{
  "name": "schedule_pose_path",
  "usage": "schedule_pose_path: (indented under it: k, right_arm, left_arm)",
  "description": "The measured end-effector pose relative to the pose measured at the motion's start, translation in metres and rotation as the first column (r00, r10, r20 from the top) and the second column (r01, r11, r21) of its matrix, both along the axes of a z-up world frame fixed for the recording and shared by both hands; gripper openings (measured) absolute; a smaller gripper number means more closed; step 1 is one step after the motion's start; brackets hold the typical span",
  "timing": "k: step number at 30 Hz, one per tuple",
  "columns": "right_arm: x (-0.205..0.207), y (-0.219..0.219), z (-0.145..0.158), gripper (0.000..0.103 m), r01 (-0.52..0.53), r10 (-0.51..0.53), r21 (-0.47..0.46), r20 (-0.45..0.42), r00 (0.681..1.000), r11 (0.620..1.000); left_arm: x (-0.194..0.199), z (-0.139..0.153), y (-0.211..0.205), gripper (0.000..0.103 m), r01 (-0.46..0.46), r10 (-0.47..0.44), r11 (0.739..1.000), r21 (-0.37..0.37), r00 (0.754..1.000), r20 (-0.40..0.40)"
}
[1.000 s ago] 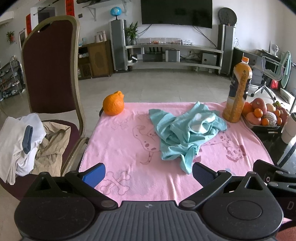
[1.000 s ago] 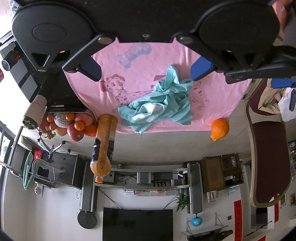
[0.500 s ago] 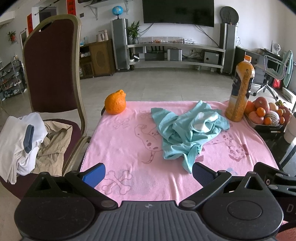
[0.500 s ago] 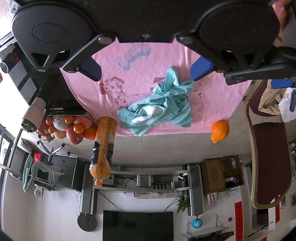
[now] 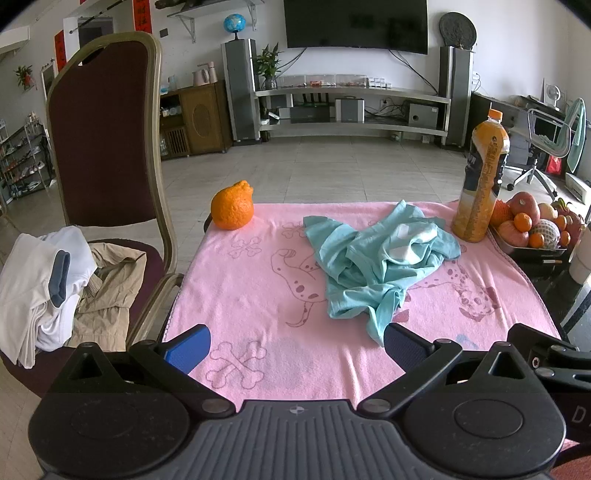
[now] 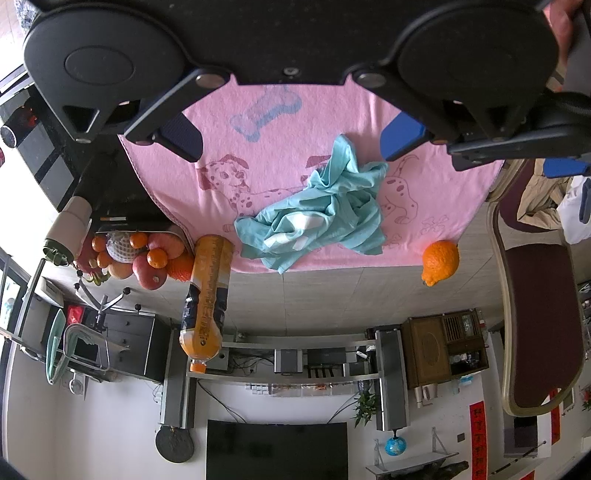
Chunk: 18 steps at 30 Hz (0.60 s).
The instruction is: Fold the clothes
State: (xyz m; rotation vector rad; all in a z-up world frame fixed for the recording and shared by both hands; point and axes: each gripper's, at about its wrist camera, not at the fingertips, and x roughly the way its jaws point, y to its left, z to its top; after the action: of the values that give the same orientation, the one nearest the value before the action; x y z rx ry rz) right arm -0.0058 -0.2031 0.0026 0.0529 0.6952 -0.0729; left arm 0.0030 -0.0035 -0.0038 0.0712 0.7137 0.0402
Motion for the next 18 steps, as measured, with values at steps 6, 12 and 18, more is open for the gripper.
schedule_pose_path:
  k: [6,12,18]
  right_arm:
    - [0.0004,-0.0005,-0.0012,0.103,0.002,-0.002,0.001,-0.006,1.0,1.0]
    - [-0.0002,0.0004,-0.0016,0.103,0.005,-0.005,0.002,-0.008,1.0,1.0]
    - [-0.0004,0.001,-0.0017,0.103,0.007,-0.007,0.005,-0.01,1.0,1.0]
  left_arm:
    - [0.0004,-0.0019,0.0013,0.102,0.0,0.0,1.0,0.0,1.0,-0.005]
    - [0.0003,-0.0028,0.0019,0.102,0.001,-0.001,1.0,0.001,1.0,-0.005]
    - [0.0001,-0.0031,0.0025,0.102,0.002,-0.002,1.0,0.0,1.0,-0.006]
